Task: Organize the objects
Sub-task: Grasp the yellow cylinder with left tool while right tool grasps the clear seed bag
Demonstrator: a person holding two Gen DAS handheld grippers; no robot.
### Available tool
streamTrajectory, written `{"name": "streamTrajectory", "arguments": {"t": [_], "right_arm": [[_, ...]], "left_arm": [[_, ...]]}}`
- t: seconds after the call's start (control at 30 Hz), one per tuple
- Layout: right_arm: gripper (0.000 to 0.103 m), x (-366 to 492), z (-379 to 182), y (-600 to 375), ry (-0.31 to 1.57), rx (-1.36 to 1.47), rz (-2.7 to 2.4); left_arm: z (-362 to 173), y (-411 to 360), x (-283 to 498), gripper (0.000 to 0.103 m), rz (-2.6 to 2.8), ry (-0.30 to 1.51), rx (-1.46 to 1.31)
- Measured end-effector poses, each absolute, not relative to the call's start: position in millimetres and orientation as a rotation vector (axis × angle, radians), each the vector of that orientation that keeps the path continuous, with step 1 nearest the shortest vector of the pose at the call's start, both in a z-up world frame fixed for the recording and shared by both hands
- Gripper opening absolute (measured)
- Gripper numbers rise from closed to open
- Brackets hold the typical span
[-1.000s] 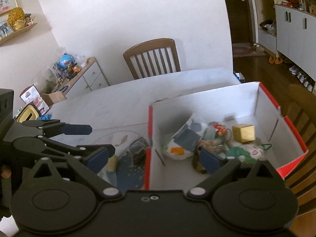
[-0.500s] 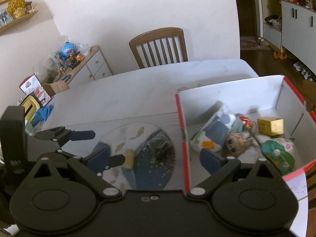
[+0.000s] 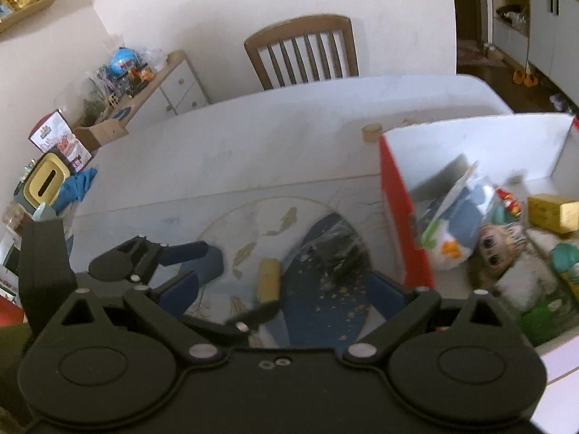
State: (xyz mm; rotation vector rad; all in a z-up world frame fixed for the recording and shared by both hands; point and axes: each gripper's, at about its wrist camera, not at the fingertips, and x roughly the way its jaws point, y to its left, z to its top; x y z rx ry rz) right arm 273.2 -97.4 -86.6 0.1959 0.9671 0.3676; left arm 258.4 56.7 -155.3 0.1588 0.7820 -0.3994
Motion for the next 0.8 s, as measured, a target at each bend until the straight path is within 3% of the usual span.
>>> {"name": "streamTrajectory", "arguments": {"t": [0.63,0.8], "right_arm": [[0.092,340.6,-140.4,-73.7,1.113,0.328,0.092],[0.089,350.5,-149.5,-71.0,1.141,0.340,0.022]], "left_arm": [[-188.4,49.2,261.1,0.100,-0.317,0.792,0.111],[-191.9,48.9,262.6,0.089,-0.303,0.805,0.092]]}}
